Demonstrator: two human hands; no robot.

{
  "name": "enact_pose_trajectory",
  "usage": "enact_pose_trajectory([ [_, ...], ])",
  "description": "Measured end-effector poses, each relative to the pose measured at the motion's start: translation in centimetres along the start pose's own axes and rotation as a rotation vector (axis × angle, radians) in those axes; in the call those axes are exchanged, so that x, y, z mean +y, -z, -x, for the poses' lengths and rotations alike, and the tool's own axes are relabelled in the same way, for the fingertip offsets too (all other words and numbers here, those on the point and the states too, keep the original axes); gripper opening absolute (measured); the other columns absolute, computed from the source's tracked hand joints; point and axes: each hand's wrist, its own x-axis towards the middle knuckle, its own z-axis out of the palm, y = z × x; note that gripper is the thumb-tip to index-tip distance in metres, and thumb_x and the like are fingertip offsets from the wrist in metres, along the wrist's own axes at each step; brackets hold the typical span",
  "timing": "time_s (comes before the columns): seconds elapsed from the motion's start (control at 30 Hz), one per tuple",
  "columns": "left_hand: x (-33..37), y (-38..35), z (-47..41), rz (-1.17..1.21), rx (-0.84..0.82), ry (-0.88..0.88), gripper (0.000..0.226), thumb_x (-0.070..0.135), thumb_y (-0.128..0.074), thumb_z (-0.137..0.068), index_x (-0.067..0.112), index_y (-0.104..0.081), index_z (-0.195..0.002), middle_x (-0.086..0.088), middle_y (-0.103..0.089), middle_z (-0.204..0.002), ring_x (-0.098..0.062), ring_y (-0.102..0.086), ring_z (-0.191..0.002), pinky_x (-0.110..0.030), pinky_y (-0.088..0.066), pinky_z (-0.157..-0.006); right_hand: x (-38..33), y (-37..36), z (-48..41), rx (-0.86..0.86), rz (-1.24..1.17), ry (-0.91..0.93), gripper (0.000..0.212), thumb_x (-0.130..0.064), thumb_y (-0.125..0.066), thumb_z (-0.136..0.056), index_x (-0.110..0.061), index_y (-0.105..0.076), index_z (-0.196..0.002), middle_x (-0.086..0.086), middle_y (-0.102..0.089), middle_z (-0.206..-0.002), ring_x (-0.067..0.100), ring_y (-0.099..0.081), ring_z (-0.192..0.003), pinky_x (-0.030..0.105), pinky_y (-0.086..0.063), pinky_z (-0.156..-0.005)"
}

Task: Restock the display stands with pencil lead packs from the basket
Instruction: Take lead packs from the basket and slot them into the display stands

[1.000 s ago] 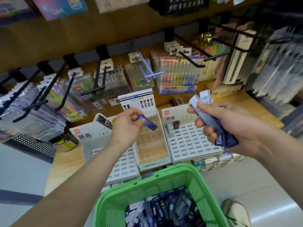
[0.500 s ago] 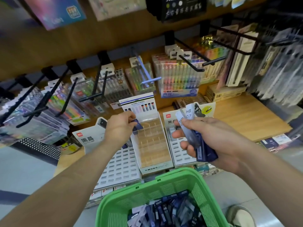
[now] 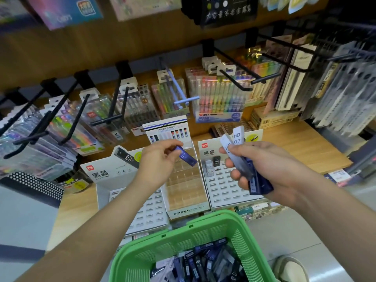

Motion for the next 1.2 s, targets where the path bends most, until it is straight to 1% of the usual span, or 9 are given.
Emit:
enact_pose_trajectory([
  [0.1,1.2,-1.8,0.1,-0.032,-0.043,-0.083,0.016,0.013,-0.069,-0.085,0.024,-0.074,-0.095,0.014,-0.066,-0.084,-0.007,-0.061,-0.079,-0.024,-0.050,-0.081,-0.2,1.5,-0.4,0.089,0.014,0.016,0.025,-0.021,-0.057,-0.099,-0.001,-0.063,-0.113,0.004,-0.062,-0.059,0.012,-0.052,-0.041,0.020,-0.041,-0.035],
  [0.23,2.0,-4.9,-0.6,-0.099,-0.089,-0.078,0.016,0.021,-0.071,-0.084,0.024,-0.072,-0.100,0.009,-0.070,-0.087,-0.007,-0.062,-0.079,-0.028,-0.054,-0.081,0.0,2.7,-0.8,0.130,0.042,0.045,0.025,-0.024,-0.056,-0.100,-0.002,-0.061,-0.111,0.004,-0.062,-0.059,0.010,-0.049,-0.040,0.019,-0.038,-0.033],
  [0.37,2.3,-8.1,-1.6,-0.248,-0.181,-0.154,0.019,0.020,-0.067,-0.086,0.023,-0.071,-0.103,0.001,-0.070,-0.098,-0.011,-0.055,-0.081,-0.023,-0.044,-0.073,0.2,3.8,-1.0,0.149,0.040,0.046,0.021,-0.023,-0.055,-0.100,-0.003,-0.059,-0.104,0.007,-0.060,-0.062,0.011,-0.046,-0.040,0.018,-0.033,-0.032],
  [0.5,2.3,-9.8,-2.5,-0.396,-0.273,-0.209,0.016,0.021,-0.060,-0.087,0.025,-0.070,-0.099,0.000,-0.066,-0.099,-0.019,-0.054,-0.093,-0.026,-0.038,-0.072,0.3,4.6,-1.0,0.133,0.038,0.035,0.025,-0.022,-0.053,-0.101,0.000,-0.058,-0.112,0.006,-0.059,-0.060,0.011,-0.045,-0.040,0.018,-0.029,-0.031],
  [0.67,2.9,-10.8,-2.5,-0.603,-0.214,-0.347,0.017,0.029,-0.053,-0.093,0.031,-0.068,-0.102,0.004,-0.065,-0.093,-0.018,-0.058,-0.087,-0.027,-0.042,-0.060,-0.2,5.2,-0.8,0.129,0.026,0.051,0.029,-0.023,-0.054,-0.100,0.001,-0.058,-0.117,0.006,-0.062,-0.061,0.012,-0.049,-0.043,0.019,-0.031,-0.032],
  [0.77,3.7,-11.5,-2.9,-0.621,-0.164,-0.396,0.014,0.028,-0.054,-0.093,0.032,-0.064,-0.101,0.005,-0.067,-0.089,-0.019,-0.061,-0.083,-0.026,-0.034,-0.055,-0.5,5.8,-0.6,0.143,-0.001,0.058,0.029,-0.023,-0.055,-0.100,0.000,-0.058,-0.117,0.006,-0.063,-0.062,0.012,-0.050,-0.045,0.019,-0.032,-0.033],
  [0.87,3.9,-12.3,-3.4,-0.618,-0.232,-0.383,0.009,0.024,-0.057,-0.089,0.030,-0.059,-0.094,0.008,-0.065,-0.081,-0.016,-0.053,-0.070,-0.024,-0.029,-0.050,-0.7,5.9,-0.5,0.138,-0.015,0.062,0.029,-0.024,-0.055,-0.100,0.000,-0.059,-0.117,0.006,-0.062,-0.062,0.012,-0.051,-0.045,0.019,-0.032,-0.033],
  [1.03,3.7,-13.1,-3.6,-0.615,-0.288,-0.401,0.010,0.020,-0.058,-0.085,0.028,-0.055,-0.091,0.008,-0.060,-0.074,-0.018,-0.054,-0.067,-0.026,-0.034,-0.054,-0.8,5.9,-0.5,0.116,-0.026,0.075,0.029,-0.024,-0.055,-0.100,-0.002,-0.058,-0.118,0.005,-0.062,-0.062,0.012,-0.051,-0.045,0.019,-0.033,-0.033],
  [1.2,4.1,-13.0,-3.8,-0.543,-0.347,-0.344,0.015,0.018,-0.054,-0.090,0.026,-0.064,-0.098,0.008,-0.069,-0.089,-0.016,-0.062,-0.082,-0.031,-0.053,-0.072,-0.8,5.7,-0.4,0.103,-0.016,0.071,0.029,-0.024,-0.055,-0.100,-0.001,-0.058,-0.117,0.005,-0.062,-0.062,0.012,-0.051,-0.044,0.020,-0.033,-0.033],
])
